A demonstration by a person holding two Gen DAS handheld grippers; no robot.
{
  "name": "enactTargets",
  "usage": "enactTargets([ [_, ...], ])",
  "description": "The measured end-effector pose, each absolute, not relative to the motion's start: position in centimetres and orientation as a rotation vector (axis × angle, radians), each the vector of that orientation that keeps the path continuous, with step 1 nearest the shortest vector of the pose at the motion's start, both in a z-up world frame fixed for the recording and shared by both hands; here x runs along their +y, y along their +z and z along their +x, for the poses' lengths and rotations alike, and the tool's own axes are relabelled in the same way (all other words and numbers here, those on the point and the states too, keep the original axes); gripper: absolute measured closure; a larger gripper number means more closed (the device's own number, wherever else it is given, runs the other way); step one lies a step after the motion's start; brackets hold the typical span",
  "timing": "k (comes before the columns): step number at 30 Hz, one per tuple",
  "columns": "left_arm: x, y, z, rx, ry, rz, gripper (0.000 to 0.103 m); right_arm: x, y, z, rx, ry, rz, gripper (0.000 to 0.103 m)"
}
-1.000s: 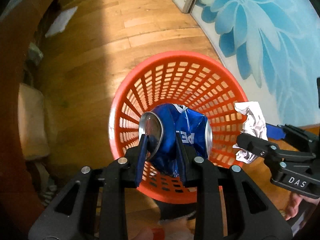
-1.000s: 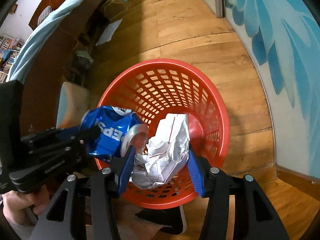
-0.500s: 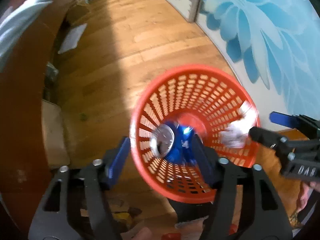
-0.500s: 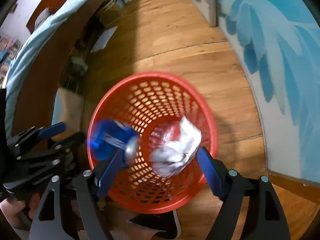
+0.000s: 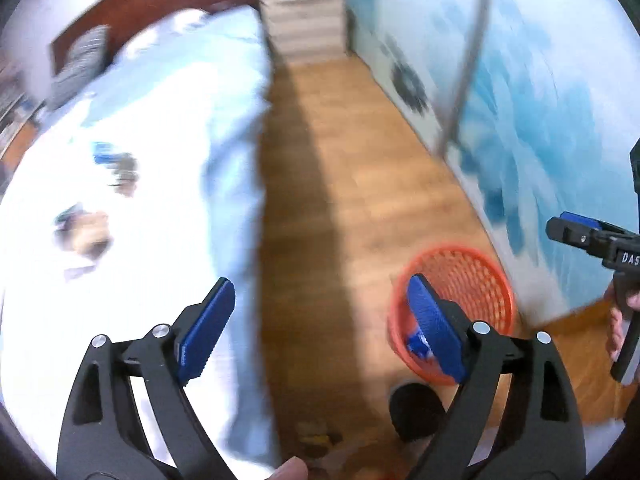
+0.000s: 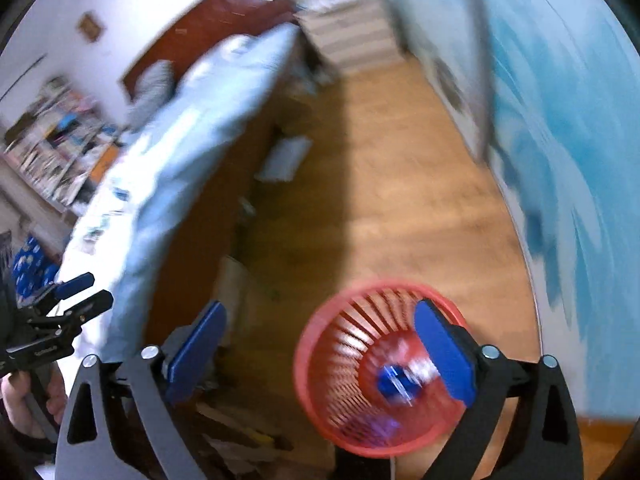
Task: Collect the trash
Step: 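Return both tools to the bed and grasp the white plastic bag with the right tool, then grasp the green snack bag with the left tool while the right tool holds the white bag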
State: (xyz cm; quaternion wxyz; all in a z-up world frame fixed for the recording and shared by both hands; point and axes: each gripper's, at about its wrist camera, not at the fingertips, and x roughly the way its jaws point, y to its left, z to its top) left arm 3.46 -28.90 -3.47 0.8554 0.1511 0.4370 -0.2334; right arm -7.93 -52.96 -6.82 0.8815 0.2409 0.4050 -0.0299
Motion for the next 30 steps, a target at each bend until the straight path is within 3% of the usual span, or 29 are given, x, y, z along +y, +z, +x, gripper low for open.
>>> enactTargets([
  [6, -16.4, 0.8, 6.2, 0.865, -0.325, 0.061, 0.014, -42.9, 2.2, 0.4, 0.785, 0.181, 0.337, 0.007],
  [12, -6.0, 0.8, 7.9, 0.876, -0.175, -0.075, 0.014, -28.5, 6.7, 10.0, 0.801, 0.468, 0.2, 0.011],
  [17, 1.8, 1.7, 8.3, 0.825, -0.102, -0.275, 0.014, -17.3, 5.5, 17.9, 0.883, 0.556, 0.098, 0.013],
  [21, 4.5, 1.5, 8.7, 0.816, -0.057, -0.328, 0.014, -12.9, 1.2, 23.5, 0.995, 0.513, 0.181, 0.014],
  [22, 4.9, 1.5, 8.7, 0.815, -0.051, -0.337, 0.014, -12.5, -0.1, 24.4, 1.025, 0.506, 0.227, 0.017],
  [24, 6.4, 1.5, 8.9, 0.801, -0.032, -0.358, 0.014, -11.9, -2.4, 25.6, 1.067, 0.492, 0.295, 0.042],
  [26, 7.7, 1.3, 8.9, 0.796, -0.013, -0.377, 0.014, -11.5, -3.2, 25.5, 1.062, 0.5, 0.331, 0.084],
  [27, 8.3, 1.1, 8.9, 0.8, -0.005, -0.389, 0.014, -11.3, -3.3, 25.2, 1.048, 0.513, 0.331, 0.089],
  [30, 9.7, 0.5, 8.8, 0.814, 0.003, -0.434, 0.014, -11.0, -2.1, 23.7, 0.985, 0.563, 0.341, 0.091],
])
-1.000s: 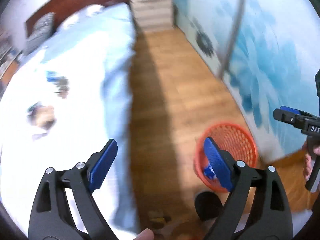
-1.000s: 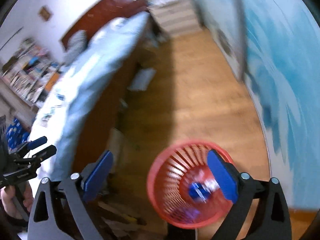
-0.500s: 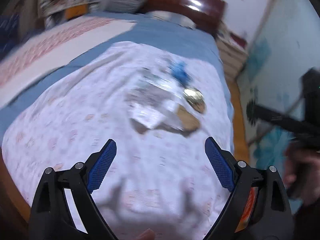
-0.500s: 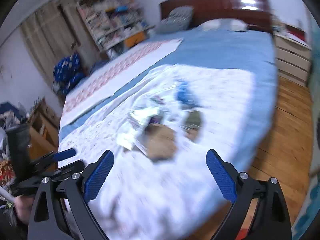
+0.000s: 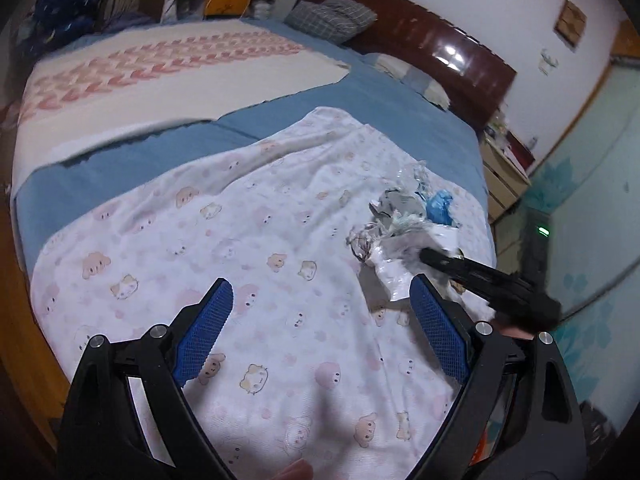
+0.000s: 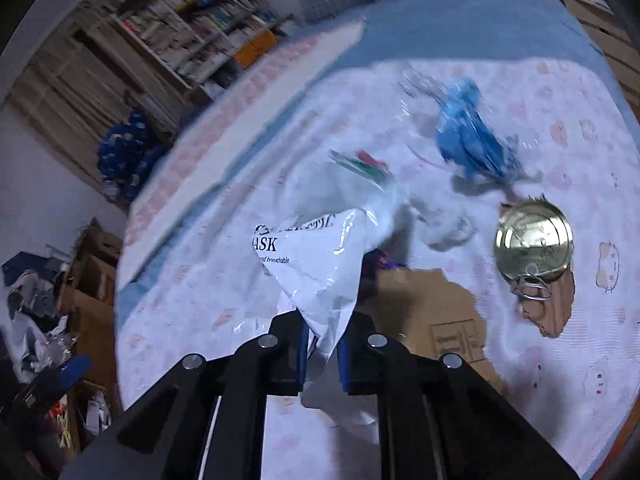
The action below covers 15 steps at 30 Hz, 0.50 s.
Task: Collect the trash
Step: 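Grasp the green snack bag with the left tool while the right tool holds the white bag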
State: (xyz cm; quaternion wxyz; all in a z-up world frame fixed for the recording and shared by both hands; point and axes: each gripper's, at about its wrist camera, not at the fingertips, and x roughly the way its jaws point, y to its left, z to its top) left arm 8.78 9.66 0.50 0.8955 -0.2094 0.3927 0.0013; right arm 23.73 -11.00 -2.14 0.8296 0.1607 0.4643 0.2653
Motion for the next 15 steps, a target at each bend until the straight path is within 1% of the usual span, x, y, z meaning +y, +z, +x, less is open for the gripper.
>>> enactTargets([
  [4, 9.9, 0.0, 9.1, 0.825, 0.008, -0.464, 0.014, -12.6, 0.8, 21.3, 0.901, 0.632, 0.424, 0.091],
  [8, 7.4, -0.9, 10.6, 0.879, -0.033, -0.451, 0.014, -18.0, 5.0, 16.4, 0.754, 0.699, 0.65, 0.091],
  [10, 5.9, -1.8, 11.7, 0.932, -0.061, -0.446, 0.014, -20.6, 6.0, 14.4, 0.699, 0.704, 0.729, 0.091],
  [12, 3.4, -3.8, 13.6, 1.001, -0.137, -0.496, 0.014, -23.9, 6.5, 11.8, 0.647, 0.681, 0.803, 0.091],
  [15, 0.0, -6.9, 16.0, 1.093, -0.184, -0.517, 0.014, -27.2, 5.7, 9.1, 0.656, 0.636, 0.797, 0.091],
])
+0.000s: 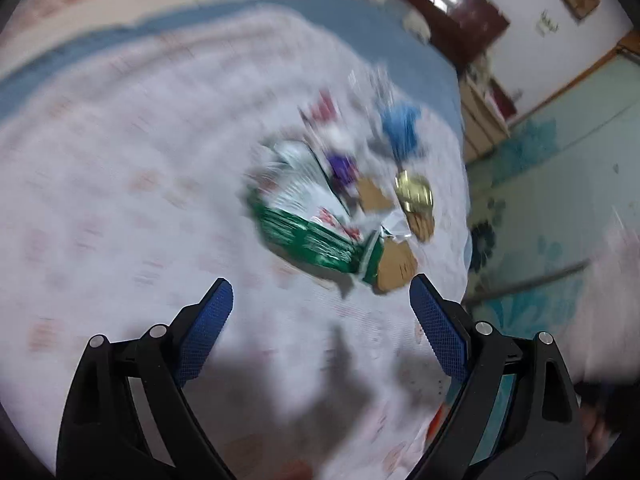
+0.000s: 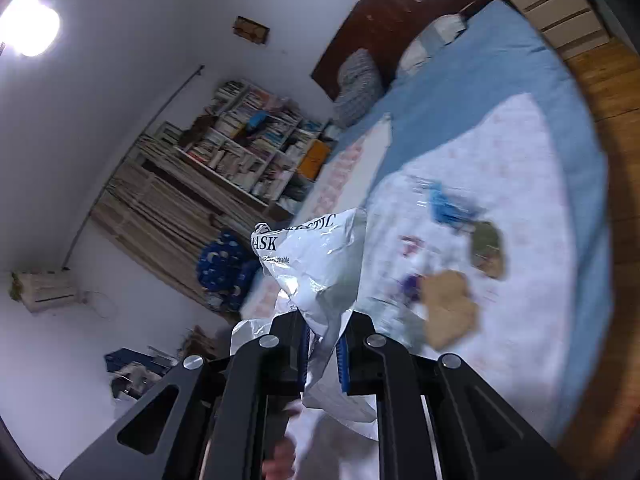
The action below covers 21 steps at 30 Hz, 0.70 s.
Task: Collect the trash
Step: 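Grasp the green snack bag with the left tool while the right tool holds the white bag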
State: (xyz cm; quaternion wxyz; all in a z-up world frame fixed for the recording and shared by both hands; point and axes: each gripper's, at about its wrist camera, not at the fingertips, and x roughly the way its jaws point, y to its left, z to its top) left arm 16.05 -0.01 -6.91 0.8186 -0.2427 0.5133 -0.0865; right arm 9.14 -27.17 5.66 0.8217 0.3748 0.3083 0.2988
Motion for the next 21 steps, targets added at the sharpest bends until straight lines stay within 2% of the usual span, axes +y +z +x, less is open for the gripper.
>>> enactTargets([
  [3, -2.3, -9.3, 16.9, 1.146, -0.153, -0.503, 0.014, -29.7, 3.7, 7.6, 0.696, 0.571, 0.812, 0.091],
  [6, -3.4, -9.2, 16.6, 1.132, -0.116, -0.448, 0.014, -32.4, 2.5, 7.3, 0.698, 0.521, 0.854, 0.091],
  [12, -0.3, -8.2, 16.5, 1.099, 0.01, -0.499, 0.013, -34.6, 1.9, 7.7, 0.699, 0.506, 0.864, 0.091],
  [15, -0.1, -6.4, 16.4, 1.031, 0.072, -0.404, 0.013, -34.9, 1.8, 7.9, 0.712, 0.485, 0.866, 0.09],
  [21, -4.7, -3.6, 18.2, 0.889, 0.032, -0.087, 0.013, -34.4, 1.8, 8.0, 0.726, 0.496, 0.877, 0.09],
])
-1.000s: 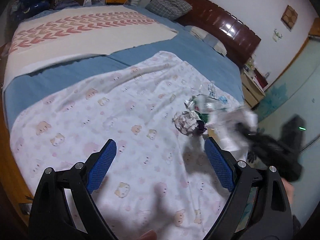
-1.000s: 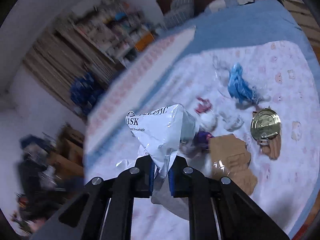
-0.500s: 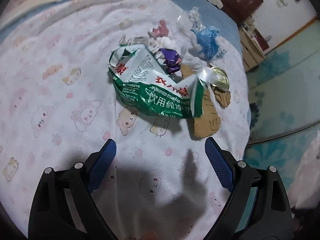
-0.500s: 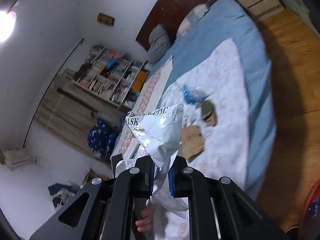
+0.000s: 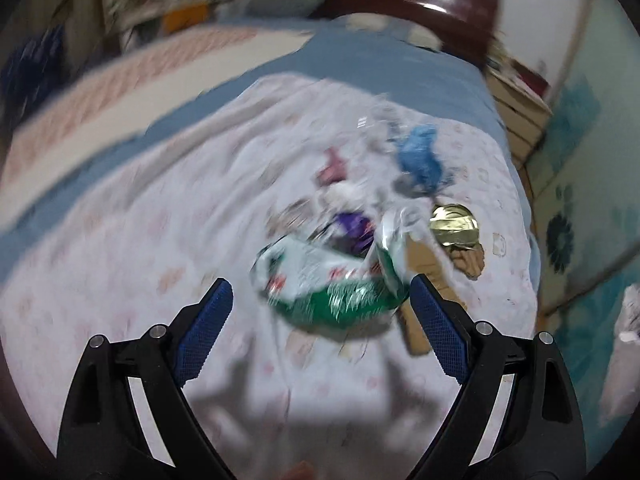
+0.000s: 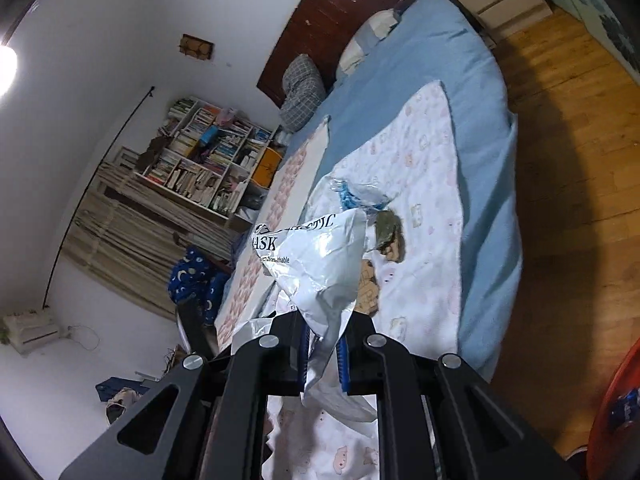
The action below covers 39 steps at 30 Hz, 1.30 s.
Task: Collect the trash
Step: 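Grasp the green snack bag with the left tool while the right tool holds the white bag, then carry both bags to the red basket and release them inside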
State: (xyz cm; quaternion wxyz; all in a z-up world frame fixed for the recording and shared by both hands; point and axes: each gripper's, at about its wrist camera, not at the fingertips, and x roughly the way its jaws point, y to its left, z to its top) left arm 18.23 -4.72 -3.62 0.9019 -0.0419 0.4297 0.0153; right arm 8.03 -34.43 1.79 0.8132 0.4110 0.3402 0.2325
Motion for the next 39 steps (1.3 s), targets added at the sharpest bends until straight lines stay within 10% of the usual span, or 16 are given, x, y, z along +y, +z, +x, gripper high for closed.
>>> enactTargets([
  [3, -5.5, -4.0, 19.5, 0.884, 0.008, -0.032, 0.018, -33.9, 2.1, 8.1, 0.725, 0.508, 0.874, 0.09],
  [5, -5.5, -4.6, 20.3, 0.912, -0.026, -0.036, 0.058, -33.7, 2.2, 8.3, 0.738, 0.493, 0.85, 0.09],
  [11, -4.9, -6.9, 21.4, 1.002, -0.108, -0.136, 0.1, -33.8, 2.2, 8.6, 0.74, 0.486, 0.834, 0.09],
  [28, -0.8, 6.4, 10.6, 0.741, -0.23, -0.338, 0.102, -32.2, 3.6, 7.9, 0.726, 0.459, 0.724, 0.089],
  [39, -15.1, 12.5, 4.5, 0.66, -0.552, -0.185, 0.102, -39.6, 8.6, -2.3, 0.647, 0.311, 0.575, 0.089],
])
